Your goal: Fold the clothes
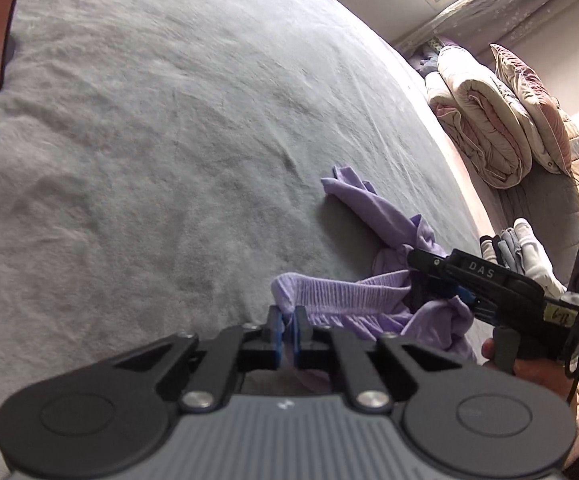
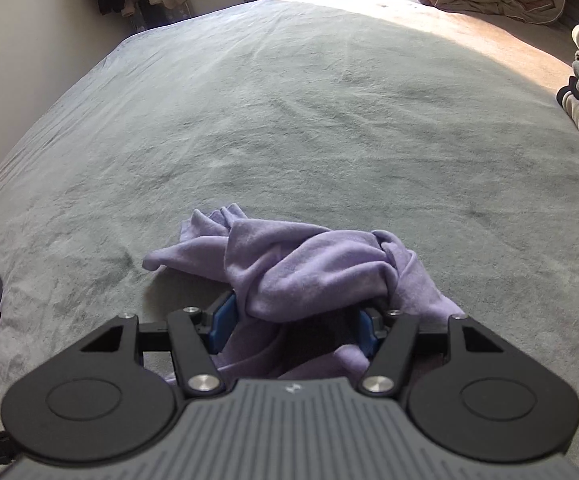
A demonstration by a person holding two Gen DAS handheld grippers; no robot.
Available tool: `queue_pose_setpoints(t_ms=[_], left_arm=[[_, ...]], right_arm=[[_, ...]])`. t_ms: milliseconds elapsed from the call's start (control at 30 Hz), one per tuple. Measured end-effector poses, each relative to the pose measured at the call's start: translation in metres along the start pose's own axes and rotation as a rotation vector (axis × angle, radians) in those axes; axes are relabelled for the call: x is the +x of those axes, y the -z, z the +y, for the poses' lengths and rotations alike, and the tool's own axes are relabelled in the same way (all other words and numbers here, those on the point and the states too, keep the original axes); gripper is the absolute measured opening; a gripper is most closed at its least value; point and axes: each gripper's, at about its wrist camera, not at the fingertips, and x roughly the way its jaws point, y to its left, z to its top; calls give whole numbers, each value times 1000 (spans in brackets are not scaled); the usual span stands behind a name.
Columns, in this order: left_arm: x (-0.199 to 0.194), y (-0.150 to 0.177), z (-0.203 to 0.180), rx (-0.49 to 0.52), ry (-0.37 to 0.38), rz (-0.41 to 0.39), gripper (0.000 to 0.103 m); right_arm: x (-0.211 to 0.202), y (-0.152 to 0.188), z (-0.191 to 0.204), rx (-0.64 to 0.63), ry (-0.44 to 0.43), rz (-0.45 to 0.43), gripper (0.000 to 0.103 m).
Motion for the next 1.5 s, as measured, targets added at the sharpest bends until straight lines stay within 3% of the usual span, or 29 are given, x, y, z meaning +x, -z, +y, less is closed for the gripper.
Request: queue_pose_setpoints(t_ms=[200, 400, 533, 667, 933, 1100, 1267, 1500], left_arm=[[-31, -3, 36, 23, -67, -54, 4], [-41, 5, 49, 57, -46, -37, 4], [-43, 15, 46, 120, -36, -35, 4], [-45, 21, 42, 162, -37, -24, 4], [-46, 23, 37, 202, -39, -20, 4], [-46, 22, 39, 195, -43, -27, 4], [-49, 17, 43, 172, -70, -59, 4], [-55, 3, 56, 102, -174, -154, 4]], right_arm=[[-7, -2, 8, -14, 28, 11, 63], [-16, -5, 43, -16, 5, 38, 63], [-11, -7, 67, 2, -19, 115, 63], [3, -2, 84, 10, 11, 194, 61], [34, 10, 90, 50, 88, 277, 31], [34, 5, 100, 28, 104, 246, 9], [32, -6, 117, 13, 75, 186, 8], [42, -21, 150, 10, -4, 120, 8]])
